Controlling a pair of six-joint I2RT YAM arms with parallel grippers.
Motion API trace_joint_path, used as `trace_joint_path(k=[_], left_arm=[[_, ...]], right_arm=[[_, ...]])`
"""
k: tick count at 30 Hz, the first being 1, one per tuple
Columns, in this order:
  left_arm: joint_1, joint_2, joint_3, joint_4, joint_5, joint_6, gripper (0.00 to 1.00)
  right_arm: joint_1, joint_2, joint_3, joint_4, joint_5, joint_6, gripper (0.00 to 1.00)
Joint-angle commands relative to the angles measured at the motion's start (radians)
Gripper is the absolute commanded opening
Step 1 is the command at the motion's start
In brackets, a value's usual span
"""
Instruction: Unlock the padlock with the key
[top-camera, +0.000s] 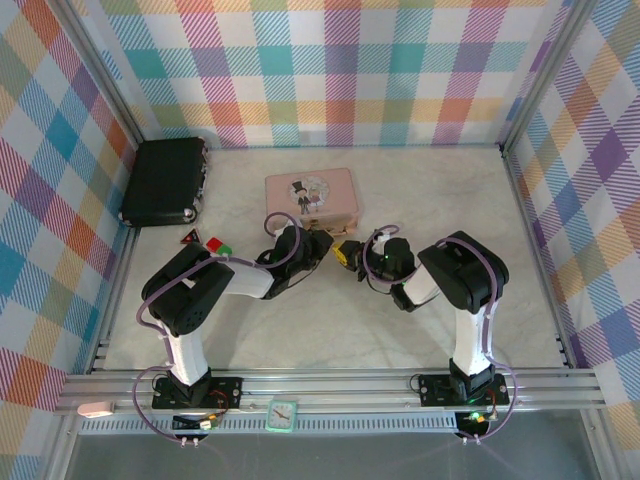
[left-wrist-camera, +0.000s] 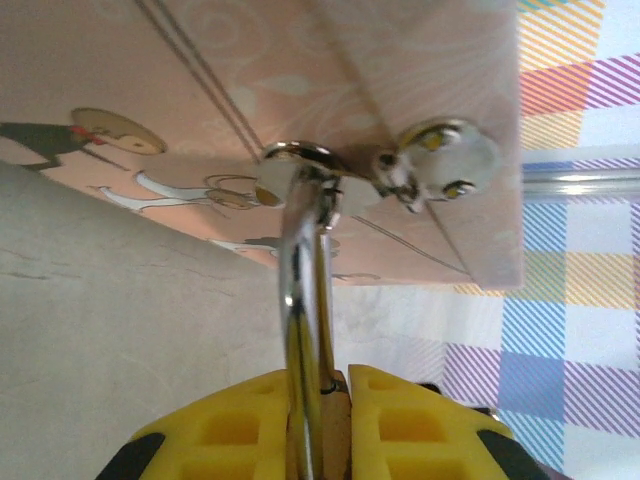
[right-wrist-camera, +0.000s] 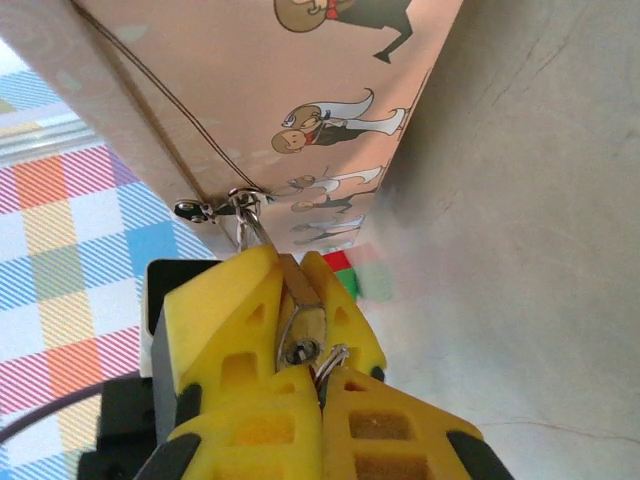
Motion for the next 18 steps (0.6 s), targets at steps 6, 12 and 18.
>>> trace_joint_path(k=[6,12,18], left_arm=[[-0.015,0.228,-0.044,0.616,0.092,0.033,0.0],[-0.016,0.263,-0.03,0.62,0.089,0.179,0.0],[-0.013,0.332,-0.013,0.628,0.127,0.211,0.0]], right_arm=[[0.015,-0.108,0.084,0.078,0.068,0.563,0.0],[0.02,-0.188,0.157,0.079,0.161,0.761,0.0],[0.019,-0.194,0.227,0.079,0.198,0.811,0.0]])
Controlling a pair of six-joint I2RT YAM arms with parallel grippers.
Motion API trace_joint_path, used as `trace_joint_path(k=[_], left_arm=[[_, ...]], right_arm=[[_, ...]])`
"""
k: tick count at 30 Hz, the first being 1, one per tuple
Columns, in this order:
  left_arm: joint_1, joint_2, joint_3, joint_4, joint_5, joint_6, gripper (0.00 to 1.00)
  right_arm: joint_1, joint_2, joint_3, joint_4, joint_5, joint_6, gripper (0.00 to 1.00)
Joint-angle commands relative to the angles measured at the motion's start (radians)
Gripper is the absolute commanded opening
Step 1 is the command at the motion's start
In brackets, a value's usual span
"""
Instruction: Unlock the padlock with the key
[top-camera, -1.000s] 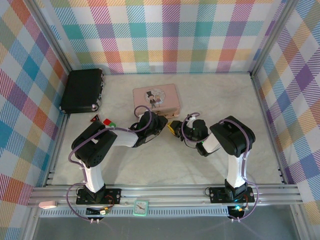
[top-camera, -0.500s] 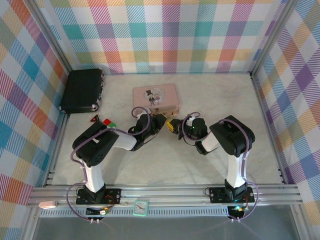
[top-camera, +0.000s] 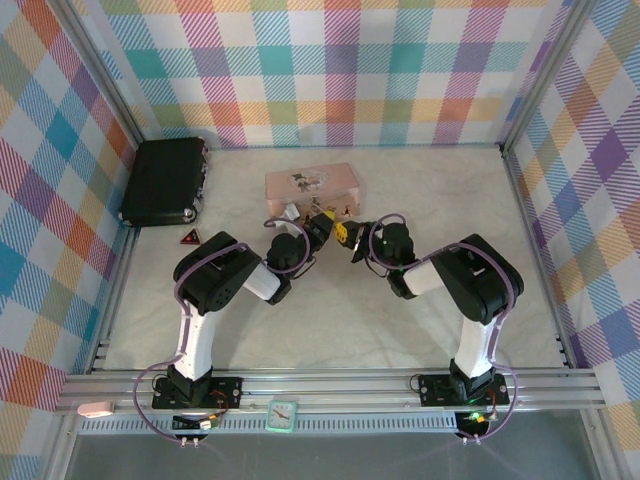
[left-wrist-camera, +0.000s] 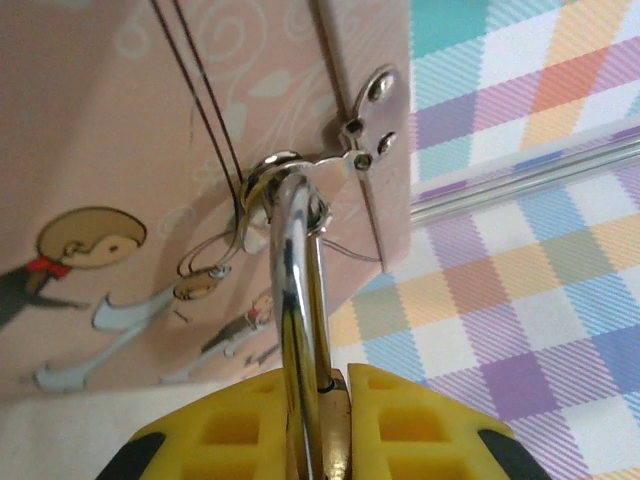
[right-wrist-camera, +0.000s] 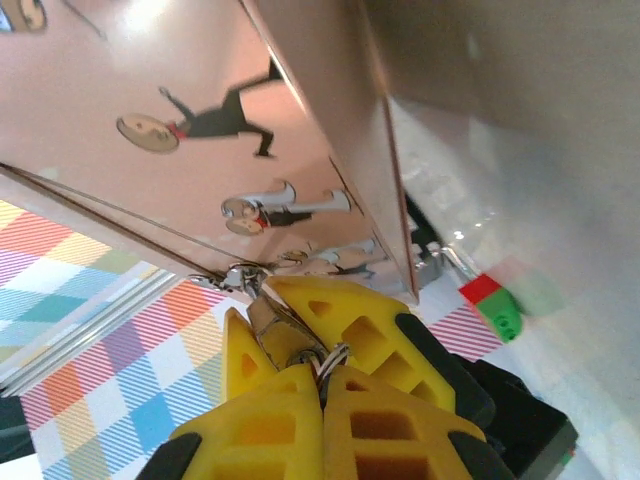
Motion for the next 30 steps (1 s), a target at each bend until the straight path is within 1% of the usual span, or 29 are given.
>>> trace_joint_path(k=[1,7,12,15,19,21,24,27,30], left_arm=[[-0.048,0.08,-0.021,-0.076,0.151,0.073,0.0],[-0.05,0.041,-0.014,-0.082,0.134,0.09,0.0],[-0.049,0.046,-0.009,-0.08,0.135,0.074,0.0],[-0.047,0.034,-0.004,-0.085,0.14,0.058,0.0],[-0.048,0.003,-0.015,-0.096,0.114,0.024,0.0],[-0.048,-0.01,-0.029,-0.102,0.098,0.003,0.0],[-0.048,-0.037,-0.047,-0.139,0.072,-0.009,0.0],[-0.048,-0.074,-0.058,-0.231,0.044,-0.008,0.0],[-0.048,-0.113,-0.064,-0.302,0.024,-0.014,0.0]], right_arm=[[0.009,-0.074,0.128,0.237,0.049,0.397,0.0],[0.01,-0.042,0.098,0.236,0.041,0.398,0.0],[0.013,-0.042,0.061,0.237,0.056,0.386,0.0],[0.004,-0.02,0.052,0.237,0.023,0.322,0.0],[-0.005,0.049,0.052,0.237,-0.074,0.181,0.0],[-0.006,0.069,0.05,0.235,-0.1,0.11,0.04],[-0.008,0.081,0.029,0.235,-0.104,0.023,0.12],[-0.012,0.075,0.008,0.226,-0.114,-0.053,0.22],[-0.021,0.058,-0.023,0.172,-0.134,-0.122,0.32]])
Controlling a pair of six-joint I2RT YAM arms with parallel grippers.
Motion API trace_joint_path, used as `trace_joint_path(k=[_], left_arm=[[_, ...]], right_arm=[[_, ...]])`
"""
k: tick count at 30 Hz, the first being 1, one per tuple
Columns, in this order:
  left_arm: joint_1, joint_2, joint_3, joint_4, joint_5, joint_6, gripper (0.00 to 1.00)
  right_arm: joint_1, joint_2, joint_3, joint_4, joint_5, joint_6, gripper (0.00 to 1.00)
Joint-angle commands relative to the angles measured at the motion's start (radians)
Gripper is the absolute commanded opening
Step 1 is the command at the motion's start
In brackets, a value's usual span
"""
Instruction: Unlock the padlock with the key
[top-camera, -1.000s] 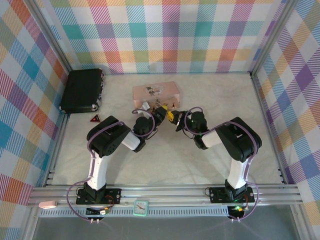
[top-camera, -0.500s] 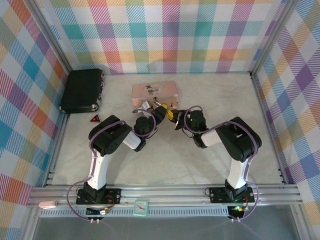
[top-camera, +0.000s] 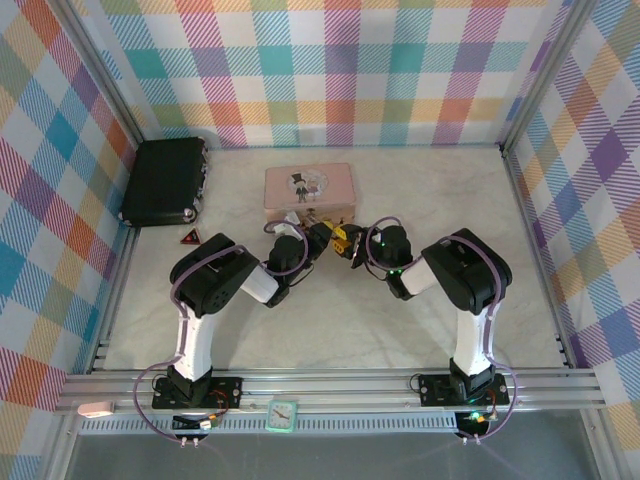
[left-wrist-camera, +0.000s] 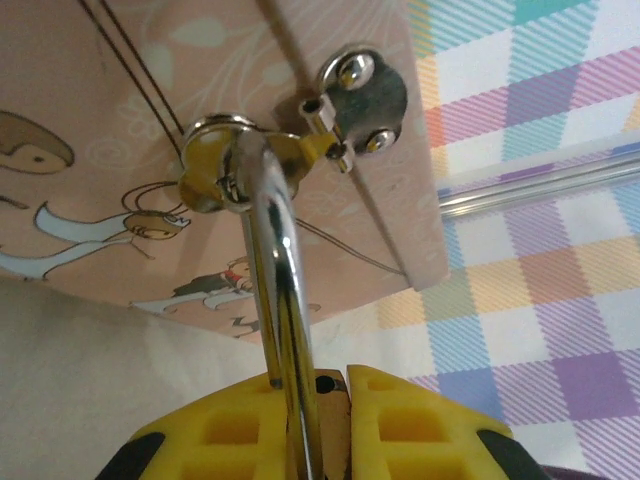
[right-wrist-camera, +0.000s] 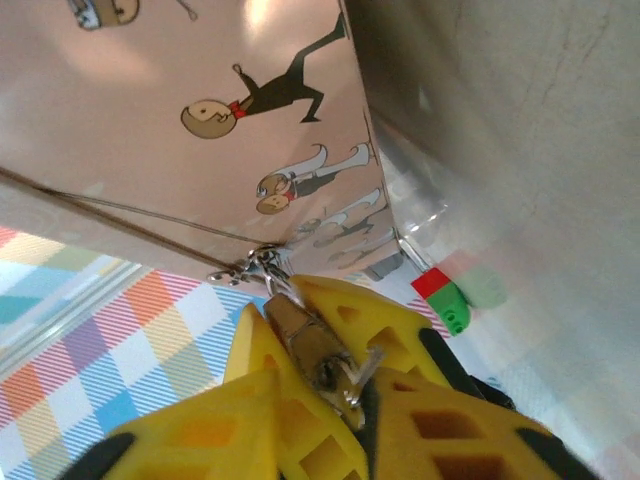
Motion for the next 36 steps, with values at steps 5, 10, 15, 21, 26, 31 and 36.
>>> trace_joint_path(k=[5,10,15,21,26,31,36], left_arm=[[-0.035,-0.11,-0.006,-0.223,0.015,0.002,0.0],[-0.039,-0.175,0.015,-0.438,0.005,0.005,0.0],[-0.058,-0.231,0.029,-0.627,-0.014,0.071,0.0],[-0.074,-0.219,0.023,-0.688,0.006,0.101,0.0],[-0.078,-0.212,0.015,-0.681,0.01,0.094,0.29],[-0.073,-0.308,-0.008,-0.808,-0.032,0.117,0.61],[-0.044,-0.469,-0.037,-0.994,-0.09,0.153,0.75]], right_arm=[[-0.026,-0.114,-0.069,-0.05,-0.059,-0.249,0.41],[-0.046,-0.276,-0.077,-0.428,-0.07,-0.546,0.47],[-0.046,-0.461,0.027,-0.964,0.003,-0.938,0.53],[-0.046,-0.61,0.1,-1.276,0.12,-1.208,0.55],[-0.046,-0.675,0.115,-1.366,0.181,-1.282,0.56],[-0.021,-0.678,0.124,-1.374,0.186,-1.342,0.57],[0.019,-0.635,0.172,-1.409,0.195,-1.416,0.57]])
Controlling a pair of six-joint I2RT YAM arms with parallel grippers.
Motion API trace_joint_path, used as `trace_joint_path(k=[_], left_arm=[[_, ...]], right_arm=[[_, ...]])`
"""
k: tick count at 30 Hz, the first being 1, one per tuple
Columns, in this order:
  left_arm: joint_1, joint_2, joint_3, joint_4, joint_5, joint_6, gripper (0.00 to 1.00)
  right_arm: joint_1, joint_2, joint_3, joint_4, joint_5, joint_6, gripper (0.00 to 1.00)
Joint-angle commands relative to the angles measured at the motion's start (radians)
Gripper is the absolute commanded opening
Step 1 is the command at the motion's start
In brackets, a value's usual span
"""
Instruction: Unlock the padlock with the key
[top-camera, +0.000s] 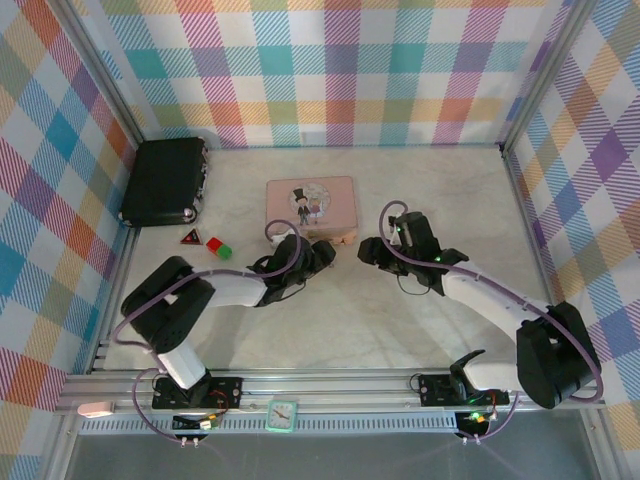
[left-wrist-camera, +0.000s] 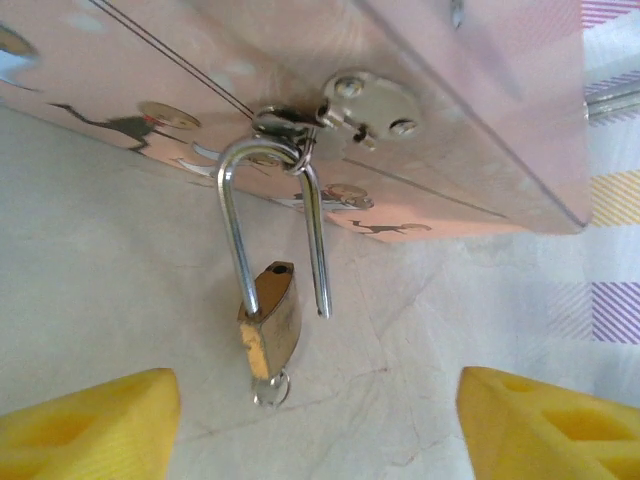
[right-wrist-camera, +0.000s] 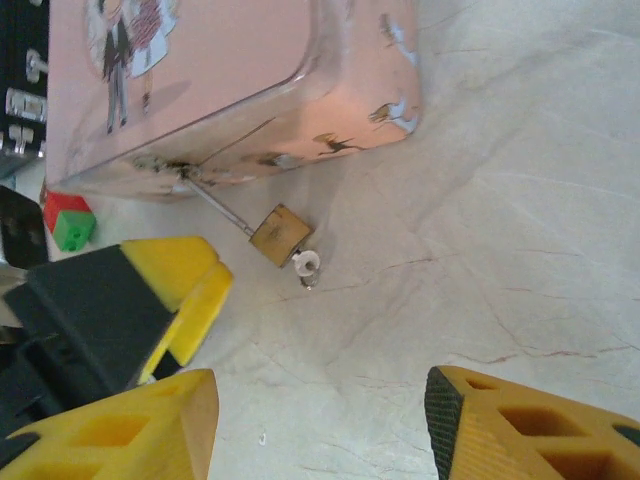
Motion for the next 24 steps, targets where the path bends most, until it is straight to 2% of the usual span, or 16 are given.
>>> trace_joint_path(k=[1,4,9,13,18,22,24], left_arm=[[0.025,-0.121,-0.025,-0.179,-0.064,0.039,0.78],[0.063,-0.202,-0.026,-0.274,-0.082,0.068,0.84],[0.174,-0.255,-0.001,-0.355,-0.009,0.115,0.84],[0.247,-0.269,0.001,-0.353,0.015,0.131,0.84],[0.284,-0.277,-0.002,-0.333,0.014,0.121,0.84],[0.287,-0.277,-0.007,-0.316,0.017,0.121,0.84],[0.287,-0.274,-0.015,-0.304,0.022,0.122,0.84]], right_arm=[[0.03,0.034,0.065,-0.033,0.009,-0.103,0.57],[0.074,0.08,0.117,-0.056,0.015,-0.183,0.57],[0.183,0.217,0.26,-0.141,0.061,-0.363,0.57],[0.254,0.363,0.378,-0.213,0.143,-0.5,0.56],[0.308,0.512,0.487,-0.25,0.249,-0.637,0.52],[0.318,0.559,0.496,-0.203,0.361,-0.701,0.51],[0.318,0.57,0.495,-0.189,0.379,-0.739,0.51]])
